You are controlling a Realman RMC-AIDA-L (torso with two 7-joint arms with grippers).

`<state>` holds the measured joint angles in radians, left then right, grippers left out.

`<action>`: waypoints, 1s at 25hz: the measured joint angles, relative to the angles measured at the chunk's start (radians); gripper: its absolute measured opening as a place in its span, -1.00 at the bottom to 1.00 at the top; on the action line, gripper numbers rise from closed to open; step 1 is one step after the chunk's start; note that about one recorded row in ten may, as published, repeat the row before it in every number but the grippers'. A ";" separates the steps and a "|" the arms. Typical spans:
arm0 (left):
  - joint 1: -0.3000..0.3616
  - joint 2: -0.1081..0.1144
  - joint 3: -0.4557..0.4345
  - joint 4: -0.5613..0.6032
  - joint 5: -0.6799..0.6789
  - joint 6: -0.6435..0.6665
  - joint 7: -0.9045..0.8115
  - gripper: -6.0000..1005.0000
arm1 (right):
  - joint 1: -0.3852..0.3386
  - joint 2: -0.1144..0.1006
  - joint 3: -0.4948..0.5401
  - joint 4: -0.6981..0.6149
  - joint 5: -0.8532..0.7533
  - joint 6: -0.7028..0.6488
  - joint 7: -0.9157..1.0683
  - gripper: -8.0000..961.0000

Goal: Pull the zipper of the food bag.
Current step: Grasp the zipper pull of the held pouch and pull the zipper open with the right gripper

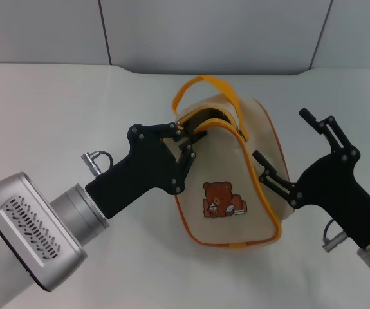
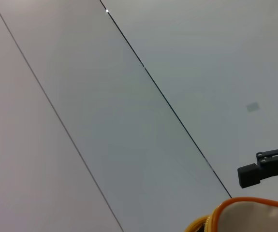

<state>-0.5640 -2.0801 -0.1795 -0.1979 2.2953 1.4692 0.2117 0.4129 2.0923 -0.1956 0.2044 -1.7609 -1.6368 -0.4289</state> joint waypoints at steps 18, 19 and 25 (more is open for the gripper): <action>-0.004 -0.002 0.000 -0.008 0.003 -0.015 0.000 -0.86 | 0.041 0.000 0.012 0.053 -0.031 0.070 -0.137 0.77; -0.004 -0.002 0.000 -0.008 0.004 -0.015 0.000 -0.86 | 0.042 0.000 0.012 0.054 -0.031 0.063 -0.137 0.77; -0.004 -0.002 0.000 -0.008 0.005 -0.020 0.000 -0.86 | 0.036 0.000 0.011 0.055 -0.031 0.028 -0.137 0.77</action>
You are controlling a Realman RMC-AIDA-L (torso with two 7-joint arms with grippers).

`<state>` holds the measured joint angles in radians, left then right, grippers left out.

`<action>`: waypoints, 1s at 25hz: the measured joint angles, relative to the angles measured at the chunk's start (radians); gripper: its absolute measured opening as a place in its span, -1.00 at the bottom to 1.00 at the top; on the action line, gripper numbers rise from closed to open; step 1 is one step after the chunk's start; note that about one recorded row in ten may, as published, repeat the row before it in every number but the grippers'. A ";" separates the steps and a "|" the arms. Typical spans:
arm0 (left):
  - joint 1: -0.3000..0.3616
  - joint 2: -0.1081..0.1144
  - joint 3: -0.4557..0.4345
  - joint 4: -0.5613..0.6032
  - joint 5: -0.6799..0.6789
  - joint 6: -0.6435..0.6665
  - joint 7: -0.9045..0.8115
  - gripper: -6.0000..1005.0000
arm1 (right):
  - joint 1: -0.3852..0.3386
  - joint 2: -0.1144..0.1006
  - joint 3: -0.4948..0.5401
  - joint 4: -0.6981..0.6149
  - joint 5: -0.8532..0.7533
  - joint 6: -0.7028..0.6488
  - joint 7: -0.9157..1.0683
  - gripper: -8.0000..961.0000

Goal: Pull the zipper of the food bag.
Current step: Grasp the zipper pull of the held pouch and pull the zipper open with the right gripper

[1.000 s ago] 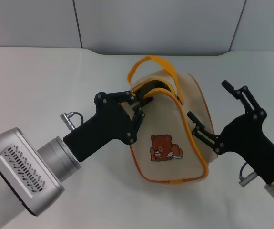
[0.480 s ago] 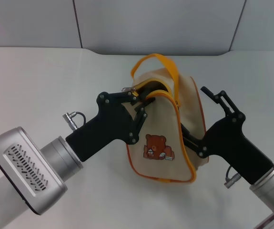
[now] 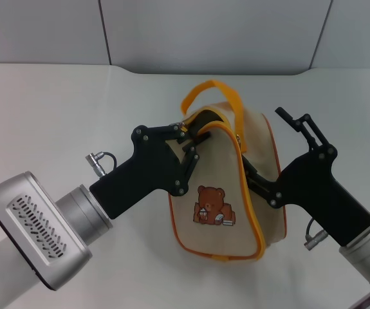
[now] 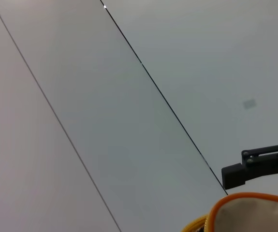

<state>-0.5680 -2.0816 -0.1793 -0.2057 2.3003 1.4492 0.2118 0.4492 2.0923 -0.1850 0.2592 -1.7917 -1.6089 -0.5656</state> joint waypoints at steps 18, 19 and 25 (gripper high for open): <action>-0.005 0.000 -0.009 -0.002 -0.007 -0.008 0.000 -0.87 | -0.022 0.000 0.001 -0.002 -0.042 0.022 0.001 0.77; -0.005 0.000 -0.009 -0.002 -0.008 -0.008 0.000 -0.87 | -0.020 0.000 0.001 -0.002 -0.041 0.020 0.001 0.77; -0.006 0.000 -0.009 -0.013 -0.008 -0.020 0.000 -0.87 | -0.012 0.000 0.009 0.002 -0.040 0.002 0.001 0.77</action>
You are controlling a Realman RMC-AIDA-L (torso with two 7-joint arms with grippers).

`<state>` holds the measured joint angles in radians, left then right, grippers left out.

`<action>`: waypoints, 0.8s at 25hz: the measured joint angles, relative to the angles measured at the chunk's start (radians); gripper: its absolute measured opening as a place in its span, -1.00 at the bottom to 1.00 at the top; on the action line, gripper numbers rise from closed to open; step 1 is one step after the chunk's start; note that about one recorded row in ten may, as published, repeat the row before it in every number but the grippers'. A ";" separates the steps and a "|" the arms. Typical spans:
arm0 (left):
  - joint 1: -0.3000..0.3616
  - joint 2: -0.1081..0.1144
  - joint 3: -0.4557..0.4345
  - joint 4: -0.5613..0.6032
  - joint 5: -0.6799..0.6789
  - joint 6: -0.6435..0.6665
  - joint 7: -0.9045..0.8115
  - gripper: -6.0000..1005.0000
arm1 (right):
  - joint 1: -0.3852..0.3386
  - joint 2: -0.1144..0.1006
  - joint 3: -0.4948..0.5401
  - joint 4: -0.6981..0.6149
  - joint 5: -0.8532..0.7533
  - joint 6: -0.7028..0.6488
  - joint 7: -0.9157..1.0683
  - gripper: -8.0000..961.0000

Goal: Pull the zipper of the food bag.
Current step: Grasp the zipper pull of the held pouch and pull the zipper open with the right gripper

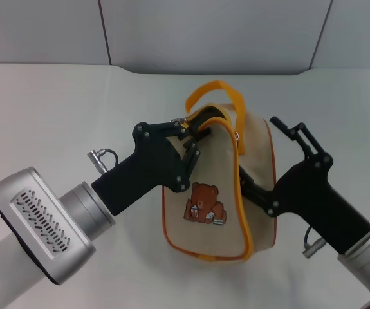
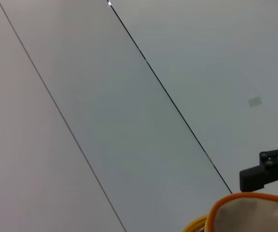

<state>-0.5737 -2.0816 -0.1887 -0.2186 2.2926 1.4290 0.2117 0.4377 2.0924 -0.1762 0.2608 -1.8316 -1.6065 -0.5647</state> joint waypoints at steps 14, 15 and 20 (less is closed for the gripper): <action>-0.001 0.000 0.000 -0.001 0.003 -0.001 0.000 -0.86 | 0.010 0.000 0.048 0.015 -0.001 0.003 0.002 0.77; -0.001 0.000 0.000 -0.001 0.004 -0.001 0.000 -0.86 | 0.011 0.000 0.049 0.015 -0.002 0.003 0.004 0.77; 0.000 0.000 0.000 -0.003 0.006 -0.001 0.000 -0.86 | 0.012 0.000 0.068 0.023 -0.002 0.007 0.008 0.76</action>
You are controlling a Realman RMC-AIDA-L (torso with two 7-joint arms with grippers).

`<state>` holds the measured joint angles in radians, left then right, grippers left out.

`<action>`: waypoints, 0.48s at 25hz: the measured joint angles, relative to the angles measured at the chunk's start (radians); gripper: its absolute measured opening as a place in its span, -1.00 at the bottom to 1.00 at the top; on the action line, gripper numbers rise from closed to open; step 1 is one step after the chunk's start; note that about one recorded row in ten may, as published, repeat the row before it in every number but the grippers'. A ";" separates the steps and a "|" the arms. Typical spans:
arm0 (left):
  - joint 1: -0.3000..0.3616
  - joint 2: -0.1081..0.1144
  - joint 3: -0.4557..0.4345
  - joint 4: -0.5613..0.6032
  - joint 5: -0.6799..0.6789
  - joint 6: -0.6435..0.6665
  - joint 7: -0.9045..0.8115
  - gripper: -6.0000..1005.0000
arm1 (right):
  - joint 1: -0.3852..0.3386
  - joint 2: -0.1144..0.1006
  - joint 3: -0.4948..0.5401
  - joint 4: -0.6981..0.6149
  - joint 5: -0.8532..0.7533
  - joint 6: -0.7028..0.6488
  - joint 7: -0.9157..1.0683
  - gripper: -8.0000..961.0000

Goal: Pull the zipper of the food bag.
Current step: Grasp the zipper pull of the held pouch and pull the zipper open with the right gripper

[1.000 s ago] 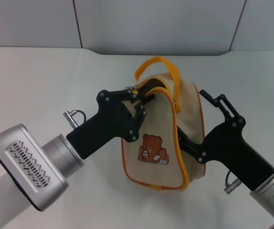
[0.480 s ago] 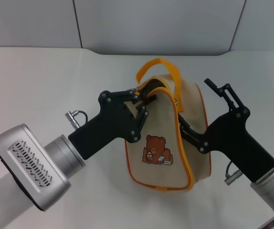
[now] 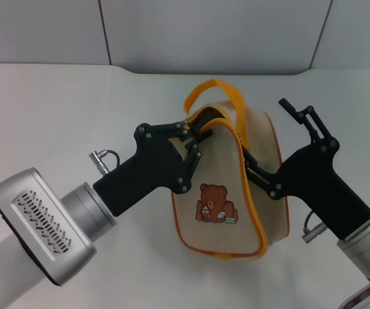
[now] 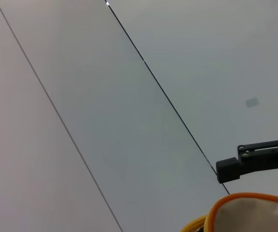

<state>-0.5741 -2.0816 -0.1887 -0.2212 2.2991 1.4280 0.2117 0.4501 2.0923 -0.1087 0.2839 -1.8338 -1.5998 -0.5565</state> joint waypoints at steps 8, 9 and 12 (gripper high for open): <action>0.000 0.000 0.000 0.000 0.001 0.000 0.000 -0.86 | 0.002 0.000 0.004 0.015 -0.004 0.022 -0.004 0.76; 0.000 0.000 0.000 0.000 0.001 0.000 0.000 -0.86 | 0.003 0.000 0.002 0.015 -0.005 0.023 -0.004 0.76; 0.001 0.000 0.000 0.000 0.001 0.000 0.000 -0.86 | 0.003 0.000 -0.002 0.016 -0.006 0.020 -0.006 0.76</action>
<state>-0.5736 -2.0816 -0.1887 -0.2208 2.2997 1.4280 0.2117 0.4530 2.0923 -0.1106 0.2996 -1.8402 -1.5795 -0.5622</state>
